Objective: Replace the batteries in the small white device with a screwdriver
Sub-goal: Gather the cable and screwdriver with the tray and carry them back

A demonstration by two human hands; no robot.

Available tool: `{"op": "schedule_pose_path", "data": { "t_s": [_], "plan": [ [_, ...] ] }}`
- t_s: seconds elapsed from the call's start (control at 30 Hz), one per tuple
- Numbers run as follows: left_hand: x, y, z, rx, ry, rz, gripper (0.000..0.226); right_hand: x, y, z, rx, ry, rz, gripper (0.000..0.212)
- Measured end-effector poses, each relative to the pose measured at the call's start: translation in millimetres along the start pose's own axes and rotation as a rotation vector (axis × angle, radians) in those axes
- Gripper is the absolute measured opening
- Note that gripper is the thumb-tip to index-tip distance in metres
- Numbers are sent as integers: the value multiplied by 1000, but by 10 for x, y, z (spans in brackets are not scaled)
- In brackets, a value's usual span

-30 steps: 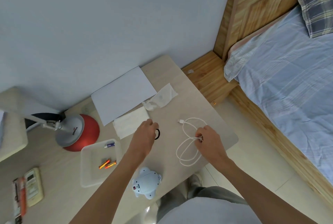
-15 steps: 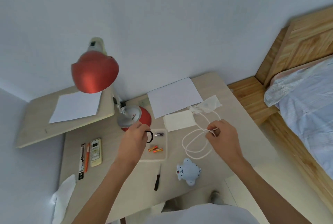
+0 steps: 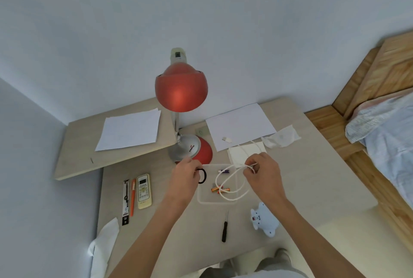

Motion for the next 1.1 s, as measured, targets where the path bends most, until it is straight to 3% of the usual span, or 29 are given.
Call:
{"op": "schedule_pose_path", "data": {
  "t_s": [0.13,0.43,0.57,0.73,1.1],
  "plan": [
    [93,-16,-352,87,53,52,28,-142,99,-307,-11,93,4,17],
    [333,-5,-917,59,96,163,27,-339,52,-920,-109,247,168,22],
    [472,-82,-1030,43,110,199,24,-454,155,-1232,-19,221,158,29],
    [555,-162,-1114,34,155,204,25,-616,240,-1365,53,201,146,19],
    [752,-155,-1289,67,121,176,23,-756,108,-1529,323,397,197,16]
  ]
}}
Point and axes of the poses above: each hand's wrist, its own y-axis away from the middle knuckle, its own z-axis out of the back of the hand, x = y × z, the point moved 7 cm from there along -y, towards the middle knuckle, and after that the axes turned 6 degrees about z, right-handed, at the moved point
